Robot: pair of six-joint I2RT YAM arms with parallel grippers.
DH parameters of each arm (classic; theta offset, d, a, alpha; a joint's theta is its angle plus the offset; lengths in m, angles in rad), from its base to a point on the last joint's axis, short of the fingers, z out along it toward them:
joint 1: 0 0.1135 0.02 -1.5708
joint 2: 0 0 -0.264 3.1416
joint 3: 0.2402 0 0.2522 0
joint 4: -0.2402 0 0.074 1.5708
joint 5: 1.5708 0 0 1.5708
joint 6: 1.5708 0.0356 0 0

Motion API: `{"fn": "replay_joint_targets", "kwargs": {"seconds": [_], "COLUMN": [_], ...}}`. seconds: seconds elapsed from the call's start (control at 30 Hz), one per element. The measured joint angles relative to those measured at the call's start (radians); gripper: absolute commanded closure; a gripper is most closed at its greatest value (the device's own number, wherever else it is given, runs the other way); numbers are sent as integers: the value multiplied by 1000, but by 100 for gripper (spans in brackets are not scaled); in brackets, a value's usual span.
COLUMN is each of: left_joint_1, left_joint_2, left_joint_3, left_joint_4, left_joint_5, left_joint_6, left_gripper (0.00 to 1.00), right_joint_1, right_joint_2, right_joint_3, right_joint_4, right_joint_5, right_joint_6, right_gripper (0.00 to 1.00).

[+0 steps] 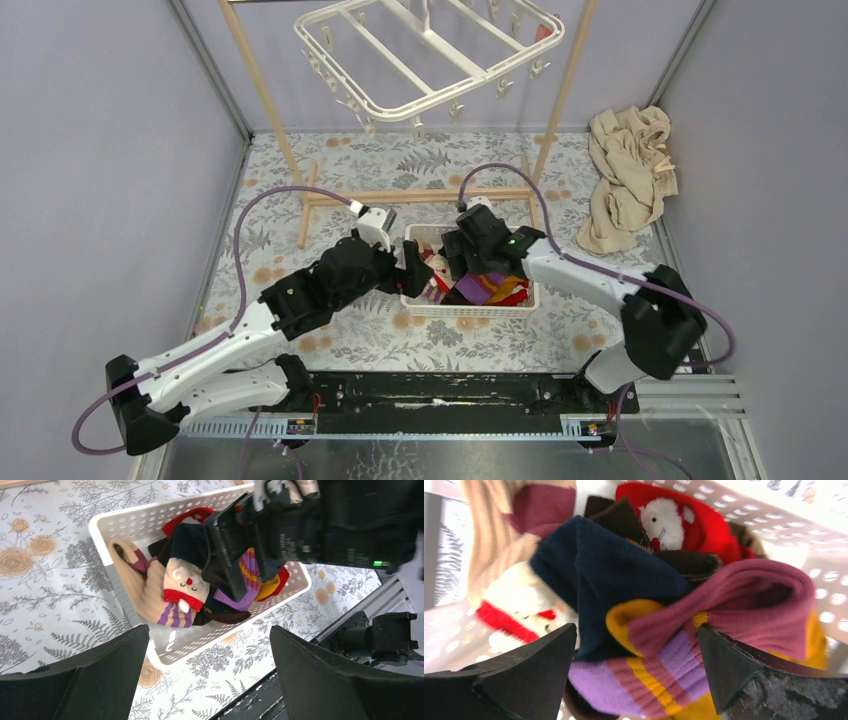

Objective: Remove the socks clipped to the hanger
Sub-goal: Move the bin to the center of the board.

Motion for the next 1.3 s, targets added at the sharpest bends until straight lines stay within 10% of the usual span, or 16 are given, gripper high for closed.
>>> {"fn": "replay_joint_targets", "kwargs": {"seconds": [0.83,1.3], "left_joint_1": [0,18], "left_joint_2": [-137,-51], "left_joint_3": [-26,0], "left_joint_4": [-111,-121], "left_joint_5": [-102,-198], "left_joint_6": [-43,9], "left_gripper": [2,2], "right_joint_1": [-2,-2], "right_joint_2": [608,173], "right_joint_3": [478,231], "right_joint_4": [204,267], "right_joint_5": [-69,-94], "right_joint_6": [123,44], "right_gripper": [0,0]}}
